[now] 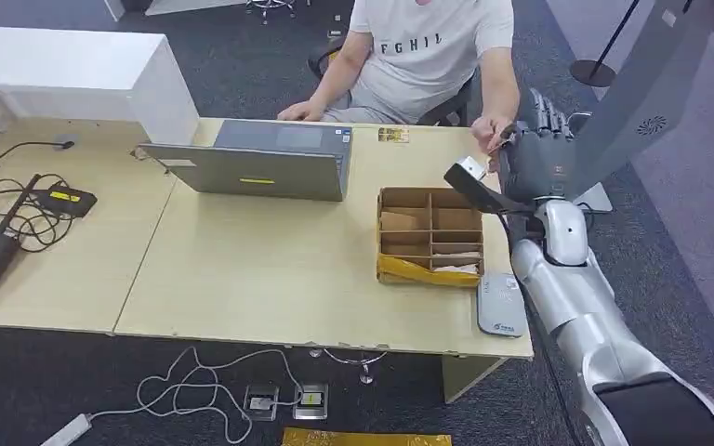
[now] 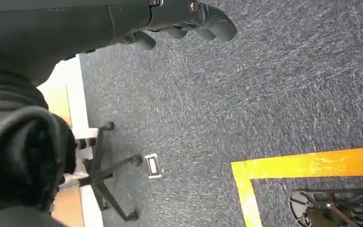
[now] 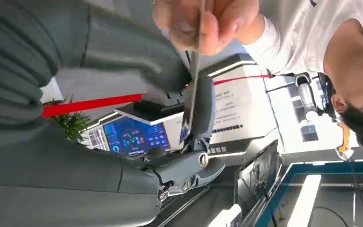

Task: Pass the card to the sensor for recognition and then transmit it.

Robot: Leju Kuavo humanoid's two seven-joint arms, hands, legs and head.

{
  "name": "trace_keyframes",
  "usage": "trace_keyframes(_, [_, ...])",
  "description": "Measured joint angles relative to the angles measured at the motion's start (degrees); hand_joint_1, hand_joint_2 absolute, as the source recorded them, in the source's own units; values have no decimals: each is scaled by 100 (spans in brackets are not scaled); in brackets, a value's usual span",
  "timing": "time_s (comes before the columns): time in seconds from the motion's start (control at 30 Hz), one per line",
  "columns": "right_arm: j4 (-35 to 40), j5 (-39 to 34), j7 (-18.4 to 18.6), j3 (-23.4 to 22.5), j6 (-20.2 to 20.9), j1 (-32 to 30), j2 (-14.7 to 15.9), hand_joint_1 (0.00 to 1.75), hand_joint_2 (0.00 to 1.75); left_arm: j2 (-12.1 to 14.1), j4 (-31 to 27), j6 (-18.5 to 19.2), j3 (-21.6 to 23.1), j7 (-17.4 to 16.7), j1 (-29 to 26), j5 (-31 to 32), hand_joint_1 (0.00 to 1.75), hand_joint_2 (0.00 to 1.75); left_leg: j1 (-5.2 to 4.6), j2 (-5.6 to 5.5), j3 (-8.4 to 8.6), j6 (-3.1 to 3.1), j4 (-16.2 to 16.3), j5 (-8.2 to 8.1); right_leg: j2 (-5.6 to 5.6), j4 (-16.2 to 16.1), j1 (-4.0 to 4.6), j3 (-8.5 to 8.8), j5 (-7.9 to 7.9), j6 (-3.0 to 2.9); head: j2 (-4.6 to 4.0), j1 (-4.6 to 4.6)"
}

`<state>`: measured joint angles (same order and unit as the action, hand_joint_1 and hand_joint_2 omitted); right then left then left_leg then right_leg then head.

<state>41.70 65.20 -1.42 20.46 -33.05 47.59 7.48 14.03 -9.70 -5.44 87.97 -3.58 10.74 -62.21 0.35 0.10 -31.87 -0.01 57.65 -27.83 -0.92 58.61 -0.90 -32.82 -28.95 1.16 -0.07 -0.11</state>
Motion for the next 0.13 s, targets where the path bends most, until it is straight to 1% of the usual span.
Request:
trace_keyframes(0.07, [-7,33,-7,-9,-147,-12,11,0,175,0,0,0,0,0,0,0,0,0,0,0,0,0,0,0,0,0,0,0,0,0,0,0])
trace_keyframes(0.13, [-20,96,-4,-15,-197,-28,15,0,175,-2,0,0,0,0,-1,-2,0,0,0,0,1,0,0,0,3,0,0,0,0,0,0,0])
